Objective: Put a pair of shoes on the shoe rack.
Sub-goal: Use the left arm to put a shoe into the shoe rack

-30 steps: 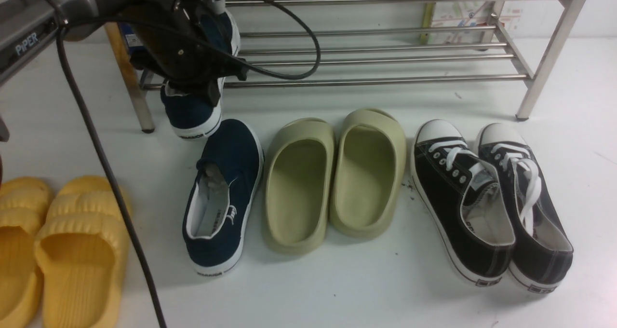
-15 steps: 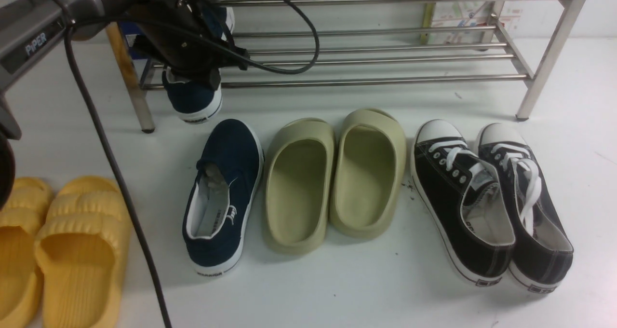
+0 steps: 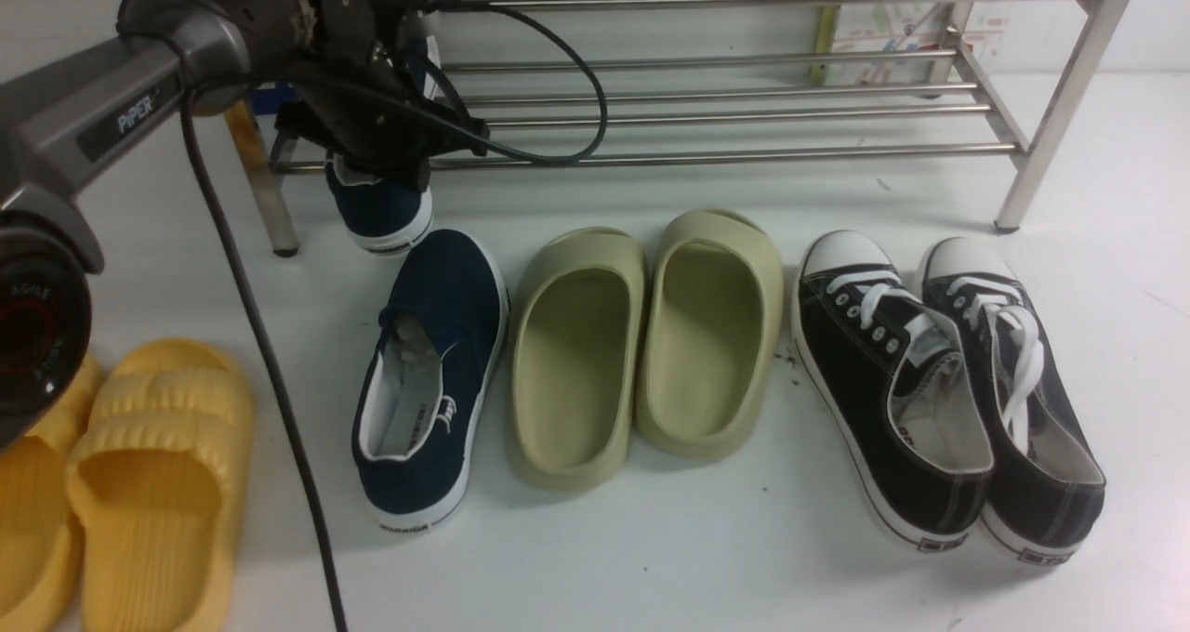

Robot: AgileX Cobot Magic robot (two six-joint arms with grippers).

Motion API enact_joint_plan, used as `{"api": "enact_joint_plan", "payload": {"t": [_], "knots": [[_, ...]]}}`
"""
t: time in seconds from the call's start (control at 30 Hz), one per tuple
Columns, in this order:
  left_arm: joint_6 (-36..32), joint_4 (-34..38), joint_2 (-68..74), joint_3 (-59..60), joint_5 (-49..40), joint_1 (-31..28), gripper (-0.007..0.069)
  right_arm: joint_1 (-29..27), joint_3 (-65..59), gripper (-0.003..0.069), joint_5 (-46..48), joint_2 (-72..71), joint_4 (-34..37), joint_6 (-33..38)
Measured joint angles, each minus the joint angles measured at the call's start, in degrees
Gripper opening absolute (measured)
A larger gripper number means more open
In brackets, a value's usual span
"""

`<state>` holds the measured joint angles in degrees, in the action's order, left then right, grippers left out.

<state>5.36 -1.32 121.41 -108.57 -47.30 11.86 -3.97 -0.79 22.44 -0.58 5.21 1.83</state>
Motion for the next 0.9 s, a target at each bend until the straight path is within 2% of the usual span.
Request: {"api": "enact_joint_plan", "payload": {"t": [0.03, 0.07, 0.17, 0.3, 0.37, 0.47, 0.7, 0.83, 0.87, 0.9], "knots": [[0.18, -0.07, 0.00, 0.00, 0.07, 0.00, 0.0059, 0.00, 0.00, 0.0239, 0.00, 0.00, 0.00, 0.00], [0.50, -0.67, -0.06, -0.05, 0.70, 0.06, 0.0108, 0.00, 0.00, 0.0239, 0.00, 0.00, 0.00, 0.00], [0.58, -1.65, -0.16, -0.35, 1.12, 0.06, 0.0167, 0.00, 0.00, 0.0239, 0.00, 0.00, 0.00, 0.00], [0.58, -2.36, -0.35, -0.54, -0.36, -0.02, 0.0288, 0.00, 0.00, 0.0239, 0.00, 0.00, 0.00, 0.00], [0.58, -2.36, -1.29, -0.54, -2.51, -0.02, 0.0328, 0.00, 0.00, 0.0239, 0.00, 0.00, 0.00, 0.00], [0.58, -2.36, -4.07, -0.54, -4.88, -0.02, 0.0343, 0.00, 0.00, 0.0239, 0.00, 0.00, -0.74, 0.00], [0.58, -2.05, -13.30, -0.46, -10.46, -0.02, 0.0330, 0.00, 0.00, 0.0239, -0.05, 0.00, -2.06, 0.00], [1.02, 2.59, -18.69, 5.98, -11.30, -0.07, 0.0195, 0.00, 0.00, 0.0239, -0.05, 0.00, -2.12, 0.00], [1.14, 2.59, -18.81, 6.50, -11.14, -0.07, 0.0186, 0.00, 0.00, 0.0239, -0.05, 0.00, -2.12, 0.00], [2.33, 3.94, -19.33, 11.51, -8.74, -0.07, 0.0115, 0.00, 0.00, 0.0239, -0.05, 0.00, -2.17, 0.00]]}}
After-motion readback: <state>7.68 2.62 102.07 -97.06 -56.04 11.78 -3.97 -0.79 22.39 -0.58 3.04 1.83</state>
